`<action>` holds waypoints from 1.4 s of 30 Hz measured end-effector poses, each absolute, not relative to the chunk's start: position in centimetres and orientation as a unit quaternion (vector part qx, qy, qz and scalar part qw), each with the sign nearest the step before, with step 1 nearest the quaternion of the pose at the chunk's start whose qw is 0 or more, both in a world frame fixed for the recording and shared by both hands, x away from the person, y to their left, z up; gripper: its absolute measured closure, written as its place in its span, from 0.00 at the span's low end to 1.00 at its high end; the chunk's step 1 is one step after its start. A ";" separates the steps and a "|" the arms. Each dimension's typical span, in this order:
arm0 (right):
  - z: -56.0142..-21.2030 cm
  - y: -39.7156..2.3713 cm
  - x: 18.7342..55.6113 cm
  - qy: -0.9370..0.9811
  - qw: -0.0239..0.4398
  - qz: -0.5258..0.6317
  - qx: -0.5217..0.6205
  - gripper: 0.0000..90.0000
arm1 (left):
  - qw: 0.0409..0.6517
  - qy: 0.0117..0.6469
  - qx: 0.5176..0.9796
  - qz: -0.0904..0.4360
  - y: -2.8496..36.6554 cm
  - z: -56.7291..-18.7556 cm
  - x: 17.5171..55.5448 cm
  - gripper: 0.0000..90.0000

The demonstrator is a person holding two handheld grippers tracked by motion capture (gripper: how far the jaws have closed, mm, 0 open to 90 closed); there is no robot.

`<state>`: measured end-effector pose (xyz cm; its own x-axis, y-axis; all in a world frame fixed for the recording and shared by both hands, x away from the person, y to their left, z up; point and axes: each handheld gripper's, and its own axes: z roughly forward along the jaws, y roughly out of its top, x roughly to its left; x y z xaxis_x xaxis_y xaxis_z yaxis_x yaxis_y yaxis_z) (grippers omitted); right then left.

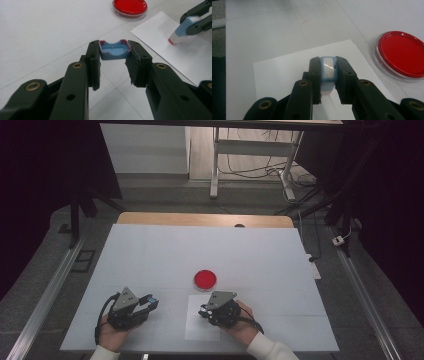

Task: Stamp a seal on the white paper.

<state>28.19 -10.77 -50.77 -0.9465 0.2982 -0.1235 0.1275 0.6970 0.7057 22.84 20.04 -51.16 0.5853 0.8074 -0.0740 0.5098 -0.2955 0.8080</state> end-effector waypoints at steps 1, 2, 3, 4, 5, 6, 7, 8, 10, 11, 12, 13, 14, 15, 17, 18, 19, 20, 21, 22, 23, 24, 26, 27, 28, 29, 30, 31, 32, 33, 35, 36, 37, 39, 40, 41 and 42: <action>-50.8 -10.8 28.2 0.914 0.115 0.370 0.117 0.84 | 0.419 0.420 0.785 0.178 20.0 -51.2 22.8 0.72; -50.8 -10.8 28.2 0.914 0.115 0.371 0.117 0.84 | 0.420 0.420 0.785 0.178 20.0 -51.2 22.8 0.72; -50.8 -10.8 28.2 0.913 0.115 0.373 0.115 0.84 | 0.420 0.420 0.785 0.178 20.0 -51.2 22.8 0.72; -50.9 -10.8 28.2 0.913 0.115 0.374 0.115 0.84 | 0.419 0.420 0.785 0.177 20.0 -51.2 22.8 0.72; -50.9 -10.8 28.1 0.913 0.115 0.373 0.116 0.84 | 0.419 0.420 0.785 0.177 20.0 -51.2 22.8 0.72; -50.9 -10.8 28.2 0.913 0.114 0.374 0.118 0.84 | 0.419 0.420 0.785 0.177 20.0 -51.2 22.8 0.72; -50.9 -10.8 28.2 0.912 0.112 0.376 0.120 0.84 | 0.420 0.420 0.785 0.177 20.0 -51.1 22.8 0.72; -51.0 -10.9 28.1 0.912 0.113 0.376 0.120 0.84 | 0.420 0.420 0.785 0.178 20.0 -51.1 22.8 0.72; -50.9 -10.8 28.1 0.912 0.117 0.375 0.118 0.84 | 0.420 0.420 0.785 0.178 20.0 -51.1 22.8 0.72; -51.0 -10.8 28.0 0.912 0.118 0.376 0.117 0.84 | 0.420 0.420 0.785 0.178 20.0 -51.1 22.8 0.72; -51.0 -10.8 28.0 0.912 0.118 0.375 0.117 0.84 | 0.420 0.420 0.785 0.177 20.0 -51.1 22.8 0.72; -51.0 -10.8 28.0 0.911 0.117 0.377 0.118 0.84 | 0.420 0.420 0.785 0.177 20.0 -51.1 22.8 0.72; -51.0 -10.9 28.1 0.911 0.113 0.378 0.122 0.84 | 0.420 0.419 0.785 0.178 20.0 -51.1 22.8 0.72; -51.0 -11.0 28.1 0.910 0.112 0.380 0.121 0.84 | 0.419 0.420 0.785 0.179 20.0 -51.1 22.8 0.72; -51.2 -11.1 28.1 0.908 0.112 0.385 0.122 0.84 | 0.420 0.421 0.784 0.179 20.0 -51.1 22.7 0.72; -51.2 -11.2 28.1 0.908 0.112 0.386 0.122 0.84 | 0.420 0.421 0.784 0.179 20.0 -51.1 22.7 0.72; -51.2 -11.2 28.0 0.907 0.113 0.385 0.125 0.84 | 0.421 0.421 0.783 0.179 20.0 -51.1 22.7 0.72; -51.3 -11.2 28.0 0.905 0.112 0.390 0.124 0.84 | 0.421 0.421 0.783 0.179 20.0 -51.1 22.7 0.72; -51.3 -11.3 28.0 0.906 0.112 0.390 0.124 0.84 | 0.421 0.421 0.783 0.179 20.0 -51.1 22.7 0.72; -51.3 -11.3 28.0 0.905 0.113 0.390 0.124 0.84 | 0.421 0.421 0.783 0.179 20.0 -51.1 22.7 0.72; -51.3 -11.3 27.9 0.904 0.114 0.393 0.124 0.84 | 0.421 0.421 0.783 0.179 20.0 -51.1 22.7 0.72; -51.4 -11.3 27.8 0.903 0.116 0.394 0.124 0.84 | 0.421 0.421 0.783 0.179 20.0 -51.1 22.7 0.72; -51.4 -11.4 27.8 0.902 0.119 0.396 0.121 0.84 | 0.421 0.421 0.783 0.179 20.1 -51.1 22.7 0.72; -51.5 -11.4 27.8 0.902 0.119 0.397 0.122 0.84 | 0.421 0.422 0.783 0.180 20.1 -51.1 22.7 0.72; -51.5 -11.4 27.7 0.901 0.121 0.397 0.122 0.84 | 0.421 0.422 0.783 0.180 20.1 -51.1 22.7 0.72; -51.5 -11.4 27.7 0.900 0.124 0.399 0.121 0.84 | 0.421 0.422 0.782 0.181 20.1 -51.1 22.7 0.72; -51.5 -11.5 27.6 0.902 0.125 0.397 0.119 0.84 | 0.421 0.422 0.782 0.181 20.1 -51.1 22.7 0.72; -51.6 -11.5 27.6 0.900 0.125 0.400 0.120 0.84 | 0.421 0.422 0.782 0.181 20.1 -51.1 22.7 0.72; -51.6 -11.5 27.6 0.900 0.125 0.401 0.120 0.84 | 0.421 0.422 0.783 0.180 20.1 -51.1 22.7 0.72; -51.6 -11.5 27.6 0.900 0.127 0.401 0.118 0.84 | 0.421 0.422 0.782 0.181 20.1 -51.1 22.7 0.72; -51.5 -11.4 27.5 0.901 0.129 0.398 0.117 0.84 | 0.421 0.423 0.782 0.183 20.1 -51.1 22.7 0.72; -51.5 -11.4 27.5 0.901 0.131 0.398 0.112 0.84 | 0.421 0.423 0.782 0.182 20.1 -51.1 22.7 0.72; -51.5 -11.2 27.4 0.903 0.134 0.393 0.110 0.84 | 0.420 0.423 0.782 0.182 20.1 -51.1 22.7 0.72; -51.3 -11.0 27.4 0.908 0.139 0.382 0.103 0.84 | 0.420 0.423 0.782 0.182 20.1 -51.1 22.7 0.72; -51.3 -11.0 27.4 0.909 0.139 0.379 0.105 0.84 | 0.420 0.423 0.782 0.182 20.1 -51.1 22.7 0.72; -51.3 -10.9 27.4 0.908 0.136 0.381 0.108 0.84 | 0.421 0.423 0.782 0.181 20.1 -51.1 22.7 0.72; -51.2 -11.0 27.5 0.909 0.136 0.379 0.105 0.84 | 0.421 0.423 0.782 0.181 20.1 -51.1 22.7 0.72</action>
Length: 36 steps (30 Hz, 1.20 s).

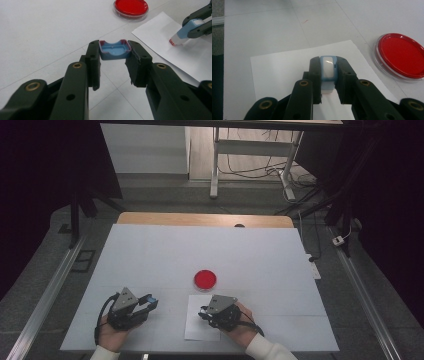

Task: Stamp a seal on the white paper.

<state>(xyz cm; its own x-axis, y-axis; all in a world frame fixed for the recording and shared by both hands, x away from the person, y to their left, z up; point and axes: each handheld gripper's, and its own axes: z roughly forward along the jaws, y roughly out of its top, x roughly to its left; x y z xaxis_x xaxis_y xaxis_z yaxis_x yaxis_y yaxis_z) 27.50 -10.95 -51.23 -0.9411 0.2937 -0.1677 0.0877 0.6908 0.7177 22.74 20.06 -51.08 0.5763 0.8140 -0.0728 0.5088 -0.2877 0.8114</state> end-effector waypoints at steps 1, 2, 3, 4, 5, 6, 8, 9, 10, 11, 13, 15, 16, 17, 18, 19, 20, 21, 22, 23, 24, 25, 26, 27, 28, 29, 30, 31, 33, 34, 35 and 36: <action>-51.2 -11.0 27.5 0.910 0.133 0.377 0.111 0.84 | 0.421 0.423 0.782 0.180 20.1 -51.1 22.7 0.72; -51.2 -11.0 27.5 0.909 0.130 0.380 0.113 0.84 | 0.421 0.423 0.782 0.180 20.0 -51.1 22.7 0.72; -51.2 -11.0 27.6 0.909 0.129 0.381 0.111 0.84 | 0.421 0.423 0.782 0.181 20.0 -51.1 22.7 0.72; -51.2 -11.0 27.6 0.909 0.126 0.380 0.115 0.84 | 0.421 0.423 0.782 0.181 20.1 -51.1 22.7 0.72; -51.2 -11.0 27.7 0.909 0.126 0.379 0.116 0.84 | 0.421 0.423 0.782 0.181 20.1 -51.1 22.7 0.72; -51.3 -11.0 27.7 0.908 0.124 0.383 0.117 0.84 | 0.421 0.423 0.782 0.181 20.1 -51.1 22.7 0.72; -51.3 -11.1 27.7 0.908 0.123 0.383 0.119 0.84 | 0.420 0.423 0.782 0.181 20.1 -51.1 22.7 0.72; -51.3 -11.1 27.7 0.906 0.123 0.387 0.119 0.84 | 0.420 0.424 0.782 0.182 20.1 -51.1 22.7 0.72; -51.3 -11.2 27.7 0.905 0.123 0.388 0.121 0.84 | 0.421 0.424 0.781 0.182 20.1 -51.0 22.7 0.72; -51.4 -11.2 27.7 0.904 0.120 0.390 0.124 0.84 | 0.421 0.424 0.781 0.182 20.1 -51.0 22.7 0.72; -51.4 -11.2 27.7 0.904 0.119 0.390 0.124 0.84 | 0.421 0.425 0.780 0.183 20.2 -51.0 22.7 0.72; -51.4 -11.3 27.7 0.905 0.121 0.389 0.123 0.84 | 0.421 0.425 0.780 0.183 20.2 -51.0 22.7 0.72; -51.4 -11.3 27.7 0.904 0.120 0.392 0.123 0.84 | 0.421 0.424 0.780 0.182 20.2 -51.0 22.7 0.72; -51.4 -11.2 27.7 0.905 0.120 0.391 0.121 0.84 | 0.421 0.424 0.781 0.183 20.2 -51.0 22.7 0.72; -51.4 -11.2 27.7 0.905 0.122 0.390 0.118 0.84 | 0.421 0.424 0.781 0.183 20.2 -51.0 22.7 0.72; -51.4 -11.2 27.7 0.905 0.126 0.390 0.116 0.84 | 0.421 0.424 0.781 0.182 20.2 -51.1 22.7 0.72; -51.4 -11.1 27.6 0.904 0.129 0.391 0.119 0.84 | 0.421 0.424 0.781 0.182 20.2 -51.1 22.8 0.72; -51.4 -11.1 27.5 0.903 0.132 0.392 0.116 0.84 | 0.421 0.424 0.781 0.182 20.3 -51.1 22.8 0.72; -51.3 -11.0 27.4 0.904 0.137 0.388 0.113 0.84 | 0.421 0.425 0.781 0.182 20.3 -51.1 22.8 0.72; -51.3 -11.0 27.3 0.905 0.139 0.388 0.111 0.84 | 0.421 0.425 0.780 0.182 20.3 -51.1 22.8 0.72; -51.3 -11.0 27.3 0.903 0.140 0.390 0.111 0.84 | 0.421 0.426 0.780 0.182 20.3 -51.1 22.8 0.72; -51.3 -11.0 27.2 0.903 0.142 0.390 0.112 0.84 | 0.421 0.425 0.780 0.183 20.4 -51.1 22.8 0.72; -51.3 -11.0 27.2 0.902 0.141 0.392 0.112 0.84 | 0.421 0.426 0.780 0.183 20.4 -51.1 22.8 0.72; -51.2 -11.1 27.3 0.900 0.140 0.398 0.113 0.84 | 0.421 0.427 0.779 0.182 20.4 -51.1 22.8 0.72; -51.1 -11.2 27.3 0.899 0.139 0.400 0.114 0.84 | 0.422 0.426 0.779 0.182 20.5 -51.2 22.8 0.72; -51.0 -11.2 27.3 0.898 0.136 0.401 0.117 0.84 | 0.421 0.427 0.780 0.181 20.5 -51.2 22.9 0.72; -51.0 -11.2 27.4 0.898 0.137 0.401 0.117 0.84 | 0.421 0.426 0.780 0.182 20.5 -51.2 22.9 0.72; -51.0 -11.3 27.4 0.897 0.136 0.403 0.119 0.84 | 0.421 0.426 0.780 0.182 20.5 -51.2 22.9 0.72; -51.0 -11.3 27.4 0.897 0.135 0.404 0.118 0.84 | 0.421 0.425 0.780 0.183 20.4 -51.1 22.8 0.72; -51.0 -11.3 27.4 0.897 0.134 0.404 0.119 0.84 | 0.421 0.425 0.780 0.183 20.4 -51.1 22.8 0.72; -51.0 -11.4 27.4 0.896 0.130 0.407 0.120 0.84 | 0.422 0.426 0.779 0.183 20.4 -51.1 22.8 0.72; -50.9 -11.4 27.4 0.896 0.126 0.407 0.126 0.84 | 0.421 0.426 0.779 0.183 20.5 -51.1 22.8 0.72</action>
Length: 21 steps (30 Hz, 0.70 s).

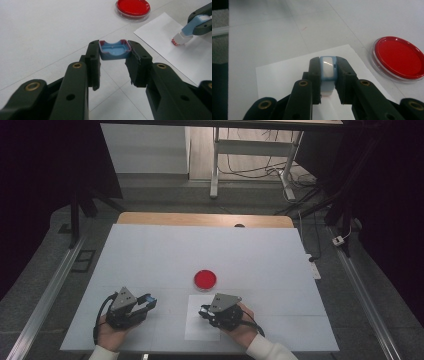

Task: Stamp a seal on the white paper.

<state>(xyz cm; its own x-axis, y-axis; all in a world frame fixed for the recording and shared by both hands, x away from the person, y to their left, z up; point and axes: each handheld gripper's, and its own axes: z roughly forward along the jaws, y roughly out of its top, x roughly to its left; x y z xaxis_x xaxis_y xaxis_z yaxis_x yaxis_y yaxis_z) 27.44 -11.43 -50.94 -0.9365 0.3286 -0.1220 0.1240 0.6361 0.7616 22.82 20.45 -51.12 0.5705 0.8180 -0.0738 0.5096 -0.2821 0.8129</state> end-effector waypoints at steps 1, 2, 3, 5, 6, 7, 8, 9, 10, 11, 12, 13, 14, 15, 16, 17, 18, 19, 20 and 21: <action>-50.9 -11.5 27.5 0.894 0.123 0.412 0.128 0.84 | 0.421 0.426 0.779 0.183 20.5 -51.1 22.8 0.72; -50.8 -11.5 27.5 0.894 0.120 0.411 0.130 0.84 | 0.421 0.426 0.779 0.183 20.5 -51.1 22.8 0.72; -50.8 -11.6 27.5 0.891 0.120 0.417 0.131 0.84 | 0.421 0.426 0.779 0.183 20.5 -51.2 22.8 0.72; -50.6 -11.7 27.6 0.890 0.121 0.418 0.135 0.84 | 0.421 0.426 0.780 0.182 20.5 -51.2 22.8 0.72; -50.5 -11.8 27.6 0.887 0.120 0.424 0.136 0.84 | 0.421 0.426 0.780 0.182 20.5 -51.2 22.8 0.72; -50.5 -11.9 27.6 0.884 0.120 0.429 0.143 0.84 | 0.421 0.426 0.780 0.183 20.5 -51.2 22.8 0.72; -50.4 -12.0 27.7 0.884 0.121 0.428 0.144 0.84 | 0.421 0.426 0.780 0.183 20.5 -51.2 22.8 0.72; -50.3 -12.0 27.7 0.882 0.120 0.432 0.146 0.84 | 0.421 0.426 0.780 0.183 20.5 -51.2 22.8 0.72; -50.3 -12.1 27.8 0.880 0.117 0.435 0.148 0.84 | 0.421 0.426 0.780 0.183 20.5 -51.2 22.8 0.72; -50.2 -12.2 27.8 0.880 0.119 0.435 0.149 0.84 | 0.420 0.426 0.780 0.183 20.4 -51.2 22.8 0.72; -50.2 -12.2 27.8 0.879 0.120 0.436 0.151 0.84 | 0.420 0.425 0.781 0.183 20.4 -51.2 22.9 0.72; -50.2 -12.3 27.8 0.878 0.119 0.438 0.151 0.84 | 0.420 0.426 0.781 0.182 20.4 -51.2 22.9 0.72; -50.1 -12.3 27.9 0.877 0.120 0.440 0.153 0.84 | 0.420 0.425 0.781 0.182 20.4 -51.2 22.9 0.72; -50.1 -12.3 27.9 0.876 0.118 0.442 0.154 0.84 | 0.420 0.426 0.781 0.182 20.4 -51.2 22.9 0.72; -50.0 -12.4 27.9 0.877 0.120 0.440 0.153 0.84 | 0.420 0.426 0.781 0.182 20.4 -51.2 22.9 0.72; -50.0 -12.4 27.9 0.876 0.120 0.441 0.154 0.84 | 0.420 0.426 0.781 0.182 20.4 -51.2 22.9 0.72; -50.0 -12.4 27.9 0.876 0.119 0.442 0.154 0.84 | 0.420 0.426 0.781 0.182 20.4 -51.2 22.9 0.72; -50.0 -12.4 27.9 0.875 0.120 0.443 0.154 0.84 | 0.420 0.426 0.781 0.182 20.4 -51.2 22.9 0.72; -49.9 -12.5 27.9 0.874 0.120 0.444 0.155 0.84 | 0.420 0.426 0.780 0.182 20.4 -51.3 22.9 0.72; -49.9 -12.5 27.9 0.874 0.121 0.444 0.155 0.84 | 0.420 0.426 0.781 0.182 20.4 -51.3 22.9 0.72</action>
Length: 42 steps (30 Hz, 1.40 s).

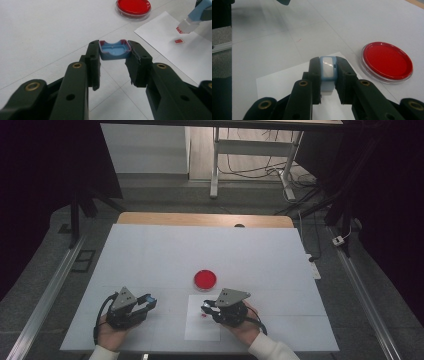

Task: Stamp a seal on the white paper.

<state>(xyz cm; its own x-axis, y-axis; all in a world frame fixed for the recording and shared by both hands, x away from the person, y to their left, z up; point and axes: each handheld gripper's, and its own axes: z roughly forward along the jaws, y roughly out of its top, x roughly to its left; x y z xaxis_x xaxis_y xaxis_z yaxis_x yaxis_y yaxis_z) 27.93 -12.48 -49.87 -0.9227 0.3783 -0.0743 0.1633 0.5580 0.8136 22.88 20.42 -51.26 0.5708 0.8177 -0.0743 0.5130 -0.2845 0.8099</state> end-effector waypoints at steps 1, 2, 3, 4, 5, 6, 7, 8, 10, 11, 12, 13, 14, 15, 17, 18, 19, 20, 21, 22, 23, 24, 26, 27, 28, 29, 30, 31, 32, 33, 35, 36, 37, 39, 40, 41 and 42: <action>-49.8 -12.5 27.9 0.873 0.120 0.446 0.155 0.84 | 0.420 0.426 0.781 0.181 20.4 -51.3 22.9 0.72; -49.8 -12.6 28.0 0.874 0.121 0.445 0.155 0.84 | 0.419 0.426 0.781 0.182 20.4 -51.3 22.9 0.72; -49.7 -12.6 28.0 0.873 0.122 0.446 0.156 0.84 | 0.419 0.426 0.781 0.182 20.4 -51.3 22.9 0.72; -49.7 -12.6 28.0 0.871 0.118 0.452 0.156 0.84 | 0.419 0.426 0.781 0.182 20.4 -51.3 22.9 0.72; -49.6 -12.7 28.0 0.869 0.118 0.453 0.157 0.84 | 0.419 0.426 0.781 0.182 20.4 -51.3 22.9 0.72; -49.6 -12.7 28.0 0.869 0.120 0.453 0.157 0.84 | 0.419 0.426 0.781 0.182 20.4 -51.3 22.9 0.72; -49.5 -12.8 28.1 0.868 0.119 0.455 0.157 0.84 | 0.418 0.426 0.781 0.182 20.4 -51.3 22.9 0.72; -49.4 -12.8 28.1 0.868 0.120 0.456 0.158 0.84 | 0.418 0.426 0.782 0.182 20.4 -51.3 22.9 0.72; -49.3 -12.9 28.1 0.866 0.122 0.457 0.159 0.84 | 0.418 0.426 0.782 0.181 20.4 -51.3 22.9 0.72; -49.3 -12.9 28.1 0.866 0.123 0.457 0.159 0.84 | 0.418 0.426 0.782 0.181 20.4 -51.3 22.9 0.72; -49.2 -13.0 28.1 0.866 0.124 0.458 0.159 0.84 | 0.417 0.426 0.782 0.181 20.4 -51.4 22.9 0.72; -49.1 -13.0 28.1 0.865 0.124 0.460 0.160 0.84 | 0.417 0.426 0.782 0.181 20.4 -51.4 22.9 0.72; -49.1 -13.0 28.1 0.864 0.125 0.461 0.160 0.84 | 0.417 0.426 0.782 0.181 20.4 -51.4 22.9 0.72; -49.0 -13.1 28.2 0.863 0.125 0.462 0.161 0.84 | 0.416 0.426 0.783 0.182 20.4 -51.4 22.9 0.72; -49.0 -13.1 28.2 0.862 0.126 0.463 0.161 0.84 | 0.416 0.426 0.783 0.182 20.4 -51.4 23.0 0.72; -49.0 -13.1 28.2 0.862 0.126 0.463 0.160 0.84 | 0.415 0.426 0.783 0.182 20.4 -51.4 23.0 0.72; -49.0 -13.1 28.2 0.862 0.126 0.463 0.160 0.84 | 0.415 0.426 0.783 0.182 20.4 -51.4 23.0 0.72; -49.0 -13.1 28.2 0.863 0.126 0.463 0.161 0.84 | 0.414 0.426 0.783 0.182 20.4 -51.4 23.0 0.72; -49.0 -13.1 28.1 0.863 0.127 0.462 0.160 0.84 | 0.414 0.426 0.783 0.182 20.4 -51.5 23.0 0.72; -49.0 -13.1 28.1 0.863 0.126 0.462 0.159 0.84 | 0.414 0.426 0.783 0.182 20.4 -51.5 23.0 0.72; -49.0 -13.1 28.1 0.864 0.126 0.461 0.158 0.84 | 0.414 0.427 0.783 0.182 20.4 -51.5 23.0 0.72; -49.0 -13.0 28.1 0.864 0.127 0.461 0.157 0.84 | 0.413 0.426 0.784 0.183 20.4 -51.5 23.0 0.72; -49.1 -13.0 28.1 0.866 0.126 0.458 0.156 0.84 | 0.413 0.426 0.784 0.183 20.4 -51.5 23.0 0.72; -49.1 -13.0 28.1 0.865 0.126 0.460 0.155 0.84 | 0.413 0.426 0.784 0.182 20.4 -51.5 23.0 0.72; -49.1 -12.9 28.0 0.866 0.126 0.459 0.155 0.84 | 0.413 0.426 0.784 0.183 20.4 -51.5 23.0 0.72; -49.1 -12.9 28.0 0.866 0.128 0.459 0.155 0.84 | 0.412 0.426 0.784 0.183 20.4 -51.5 23.0 0.72; -49.1 -12.9 28.0 0.867 0.130 0.457 0.153 0.84 | 0.412 0.426 0.784 0.183 20.4 -51.5 23.0 0.72; -49.2 -12.9 28.0 0.867 0.131 0.456 0.153 0.84 | 0.412 0.426 0.785 0.182 20.4 -51.5 23.0 0.72; -49.2 -12.9 28.0 0.868 0.131 0.455 0.152 0.84 | 0.412 0.426 0.785 0.183 20.4 -51.5 23.0 0.72; -49.2 -12.8 27.9 0.868 0.132 0.454 0.152 0.84 | 0.412 0.426 0.784 0.183 20.4 -51.6 23.0 0.72; -49.2 -12.8 27.9 0.868 0.133 0.454 0.150 0.84 | 0.412 0.427 0.784 0.183 20.5 -51.6 23.0 0.72; -49.2 -12.8 27.9 0.868 0.134 0.454 0.149 0.84 | 0.412 0.427 0.784 0.183 20.5 -51.6 23.0 0.72; -49.2 -12.8 27.9 0.869 0.134 0.453 0.148 0.84 | 0.412 0.427 0.784 0.183 20.5 -51.6 23.0 0.72; -49.2 -12.8 27.9 0.869 0.135 0.453 0.148 0.84 | 0.411 0.426 0.785 0.183 20.4 -51.6 23.1 0.72; -49.3 -12.8 27.9 0.869 0.135 0.453 0.147 0.84 | 0.411 0.426 0.785 0.183 20.4 -51.6 23.1 0.72; -49.3 -12.7 27.9 0.869 0.134 0.453 0.147 0.84 | 0.411 0.426 0.785 0.182 20.4 -51.6 23.1 0.72; -49.3 -12.7 27.9 0.870 0.134 0.451 0.146 0.84 | 0.411 0.426 0.785 0.183 20.4 -51.6 23.1 0.72</action>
